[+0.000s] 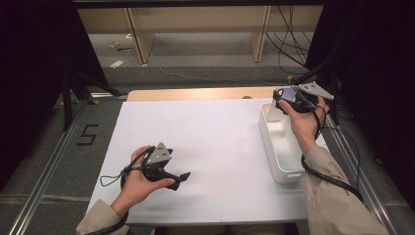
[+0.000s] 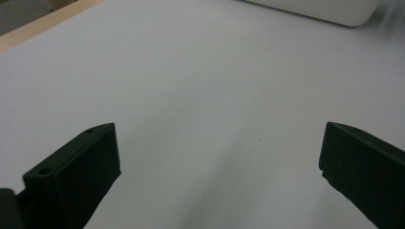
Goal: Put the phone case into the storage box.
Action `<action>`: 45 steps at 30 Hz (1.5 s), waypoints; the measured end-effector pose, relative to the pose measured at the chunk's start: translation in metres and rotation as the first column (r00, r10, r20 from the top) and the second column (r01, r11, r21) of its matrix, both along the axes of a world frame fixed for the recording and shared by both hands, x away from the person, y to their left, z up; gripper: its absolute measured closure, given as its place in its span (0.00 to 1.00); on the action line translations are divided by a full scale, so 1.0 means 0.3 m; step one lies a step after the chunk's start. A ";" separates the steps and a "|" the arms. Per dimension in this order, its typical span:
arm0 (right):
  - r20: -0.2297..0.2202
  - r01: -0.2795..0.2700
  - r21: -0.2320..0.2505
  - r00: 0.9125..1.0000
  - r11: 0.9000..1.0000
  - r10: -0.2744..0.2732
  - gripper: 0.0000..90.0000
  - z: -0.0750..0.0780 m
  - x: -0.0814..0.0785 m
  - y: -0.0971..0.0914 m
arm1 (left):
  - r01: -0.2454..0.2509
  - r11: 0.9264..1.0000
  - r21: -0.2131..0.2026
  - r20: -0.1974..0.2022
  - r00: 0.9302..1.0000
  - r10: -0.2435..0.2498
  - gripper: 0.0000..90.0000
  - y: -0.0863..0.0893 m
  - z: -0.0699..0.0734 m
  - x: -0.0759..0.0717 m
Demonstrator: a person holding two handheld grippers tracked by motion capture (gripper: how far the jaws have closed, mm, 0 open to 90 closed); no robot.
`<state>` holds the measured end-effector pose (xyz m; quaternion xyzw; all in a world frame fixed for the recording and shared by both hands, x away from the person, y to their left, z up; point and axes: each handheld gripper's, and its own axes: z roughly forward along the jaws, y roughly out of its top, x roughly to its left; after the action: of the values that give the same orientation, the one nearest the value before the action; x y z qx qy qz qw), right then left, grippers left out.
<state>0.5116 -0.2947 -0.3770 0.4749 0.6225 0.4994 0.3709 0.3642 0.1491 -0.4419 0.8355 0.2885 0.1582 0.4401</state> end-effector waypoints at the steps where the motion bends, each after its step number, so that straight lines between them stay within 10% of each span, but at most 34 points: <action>1: 0.001 0.000 0.001 1.000 1.000 0.000 0.20 -0.001 0.001 0.000 | 0.001 1.000 0.001 -0.002 1.000 -0.001 0.00 0.000 0.000 0.000; 45: -0.011 0.008 -0.022 1.000 1.000 -0.009 0.20 -0.021 0.044 0.007 | 0.002 1.000 -0.001 -0.004 1.000 -0.002 0.00 0.001 -0.001 0.001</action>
<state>0.5248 -0.2927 -0.3834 0.4761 0.6280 0.4882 0.3749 0.3644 0.1493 -0.4421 0.8359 0.2885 0.1561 0.4400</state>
